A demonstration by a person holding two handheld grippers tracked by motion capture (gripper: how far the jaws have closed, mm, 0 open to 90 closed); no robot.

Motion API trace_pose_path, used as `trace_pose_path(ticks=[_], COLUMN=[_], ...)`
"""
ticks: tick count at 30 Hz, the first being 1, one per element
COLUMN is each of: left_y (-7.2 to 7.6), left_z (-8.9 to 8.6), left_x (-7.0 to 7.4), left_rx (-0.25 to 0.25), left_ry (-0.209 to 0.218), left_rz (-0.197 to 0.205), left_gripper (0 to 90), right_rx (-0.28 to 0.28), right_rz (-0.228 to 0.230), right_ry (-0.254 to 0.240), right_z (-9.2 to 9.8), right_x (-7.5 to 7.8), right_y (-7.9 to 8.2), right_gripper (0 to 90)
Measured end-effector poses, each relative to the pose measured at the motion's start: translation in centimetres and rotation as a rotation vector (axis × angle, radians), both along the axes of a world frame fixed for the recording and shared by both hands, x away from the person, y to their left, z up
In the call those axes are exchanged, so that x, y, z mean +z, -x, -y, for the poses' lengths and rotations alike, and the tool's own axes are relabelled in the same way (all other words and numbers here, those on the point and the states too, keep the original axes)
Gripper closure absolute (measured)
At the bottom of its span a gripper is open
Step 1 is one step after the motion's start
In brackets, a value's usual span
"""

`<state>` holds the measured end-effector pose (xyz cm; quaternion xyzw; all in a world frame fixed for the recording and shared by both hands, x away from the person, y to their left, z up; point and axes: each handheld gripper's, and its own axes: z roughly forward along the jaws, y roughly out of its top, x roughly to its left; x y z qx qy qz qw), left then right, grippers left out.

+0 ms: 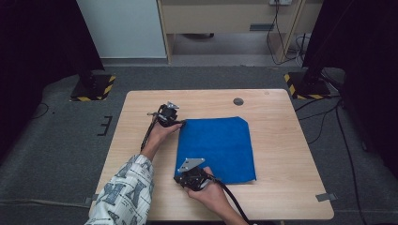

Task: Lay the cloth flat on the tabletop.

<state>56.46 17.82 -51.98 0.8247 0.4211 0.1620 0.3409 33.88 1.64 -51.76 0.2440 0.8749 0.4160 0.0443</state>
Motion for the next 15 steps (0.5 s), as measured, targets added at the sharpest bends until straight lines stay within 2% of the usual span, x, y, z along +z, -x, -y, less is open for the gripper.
trace_pose_path(ticks=[3,9,15], left_y=[-0.18,-0.46,-0.22], left_z=[-0.03,-0.12,0.15], left_x=[-0.33,-0.79,-0.82], left_rx=[0.008,0.006,0.003], left_ry=[-0.010,0.004,-0.008], left_rz=[0.000,-0.019,-0.007], left_gripper=[42.7,41.9,45.8], right_rx=[-0.001,0.008,0.006], right_rz=[0.000,-0.003,-0.004], right_ry=[-0.001,0.001,0.000], right_z=[0.03,-0.18,-0.17], right_x=[0.01,-0.04,-0.02], right_y=[0.03,0.21,0.22], right_gripper=[88.2,88.2,88.2])
